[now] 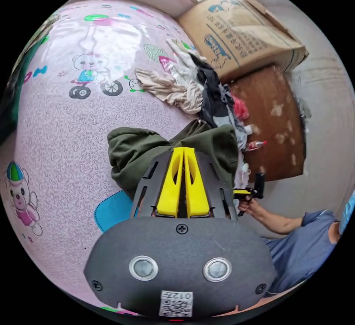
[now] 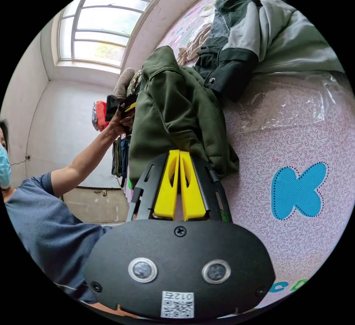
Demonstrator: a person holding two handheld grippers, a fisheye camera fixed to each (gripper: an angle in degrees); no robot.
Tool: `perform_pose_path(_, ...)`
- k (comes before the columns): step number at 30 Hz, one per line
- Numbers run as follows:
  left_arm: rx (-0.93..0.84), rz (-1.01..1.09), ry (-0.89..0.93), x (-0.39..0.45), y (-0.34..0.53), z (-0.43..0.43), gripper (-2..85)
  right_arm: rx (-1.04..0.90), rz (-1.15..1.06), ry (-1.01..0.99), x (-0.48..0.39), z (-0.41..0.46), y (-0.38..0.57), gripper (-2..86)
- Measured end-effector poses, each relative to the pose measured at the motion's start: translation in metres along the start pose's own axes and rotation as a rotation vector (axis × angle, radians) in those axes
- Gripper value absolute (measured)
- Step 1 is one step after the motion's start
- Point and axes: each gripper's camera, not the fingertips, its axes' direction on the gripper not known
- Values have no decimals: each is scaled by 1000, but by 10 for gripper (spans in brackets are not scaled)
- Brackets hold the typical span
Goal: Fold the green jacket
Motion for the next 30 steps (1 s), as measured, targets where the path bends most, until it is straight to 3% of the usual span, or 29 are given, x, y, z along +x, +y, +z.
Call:
perform_pose_path(5, 244, 202, -29, 53, 46, -42, -1, 40, -9, -33, -10, -23, 7, -3)
perform_pose_path(8, 204, 264, -81, 73, 64, -22, -1, 129, -72, -43, -34, -46, 5, -2)
perform_pose_path(12, 241, 152, -65, 57, 65, -1, -1, 190, -305, -8, -89, -43, -37, -1)
perform_pose_path(16, 345, 152, -20, 53, 52, -11, -1, 200, -354, -70, -101, -6, -94, -1)
perform_pose_path(21, 330, 90, -96, 18, 26, -19, -2, 129, -178, 18, -34, 45, -139, -3)
perform_pose_path(26, 209, 28, -87, -30, 0, 17, -2, 167, -22, -172, 35, 49, -133, -4)
perform_pose_path(30, 178, 114, -108, -46, -9, 29, -2, 163, 55, -318, 66, 57, -136, -4)
